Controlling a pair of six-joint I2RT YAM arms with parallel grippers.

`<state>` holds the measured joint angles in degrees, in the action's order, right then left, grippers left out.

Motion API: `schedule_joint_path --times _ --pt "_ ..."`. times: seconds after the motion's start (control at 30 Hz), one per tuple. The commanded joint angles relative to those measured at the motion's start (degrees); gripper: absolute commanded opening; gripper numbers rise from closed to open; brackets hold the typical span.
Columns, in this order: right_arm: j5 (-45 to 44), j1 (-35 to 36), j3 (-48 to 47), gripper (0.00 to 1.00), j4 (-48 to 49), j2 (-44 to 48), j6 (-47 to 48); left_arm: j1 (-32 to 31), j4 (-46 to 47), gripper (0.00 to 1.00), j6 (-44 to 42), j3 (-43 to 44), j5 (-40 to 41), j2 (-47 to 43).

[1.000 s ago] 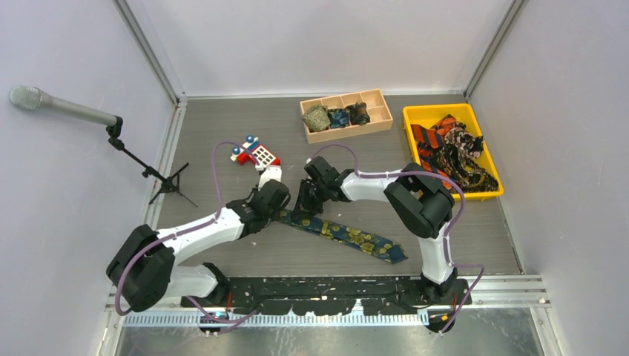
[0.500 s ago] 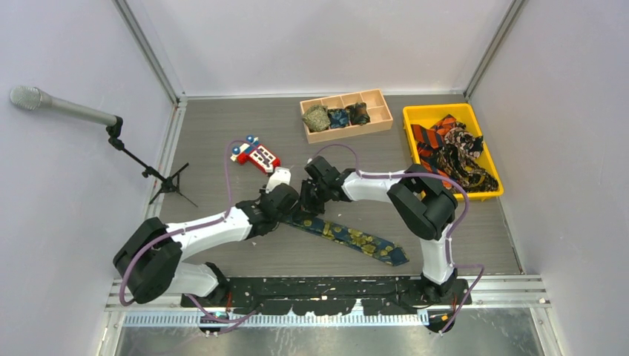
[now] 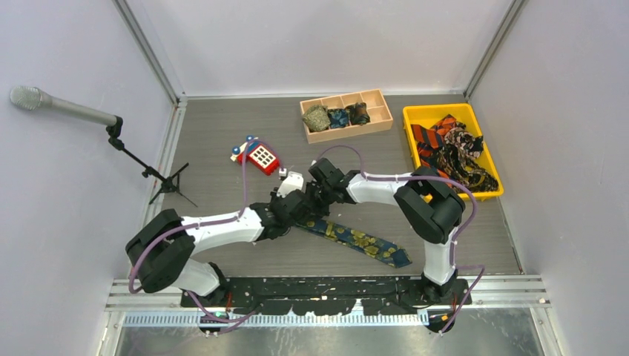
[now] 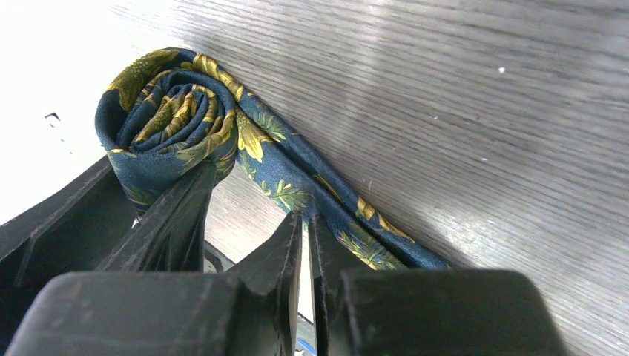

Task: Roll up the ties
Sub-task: Roll the tie at the center of the board.

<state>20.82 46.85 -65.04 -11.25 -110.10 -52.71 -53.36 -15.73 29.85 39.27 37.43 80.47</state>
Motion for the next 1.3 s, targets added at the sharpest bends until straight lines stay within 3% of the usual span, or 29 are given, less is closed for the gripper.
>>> schedule_joint_path --times 0.0,0.27,0.8,1.27 --pt "-1.0 -0.4 1.1 0.14 0.4 3.4 0.7 -1.4 -1.1 0.01 3.1 0.5 -2.6 2.7" --pt "-0.7 -0.5 1.9 0.14 1.7 1.8 0.5 -2.4 -1.2 0.09 4.3 0.7 -5.6 4.0" --pt "-0.5 -0.5 2.2 0.14 2.3 0.8 0.4 -2.6 -1.8 0.44 2.8 -1.4 -12.9 -1.5" --pt "-2.2 -0.7 1.3 0.14 -2.2 5.6 2.0 -2.6 -5.3 0.58 -3.2 1.0 -16.6 -2.9"
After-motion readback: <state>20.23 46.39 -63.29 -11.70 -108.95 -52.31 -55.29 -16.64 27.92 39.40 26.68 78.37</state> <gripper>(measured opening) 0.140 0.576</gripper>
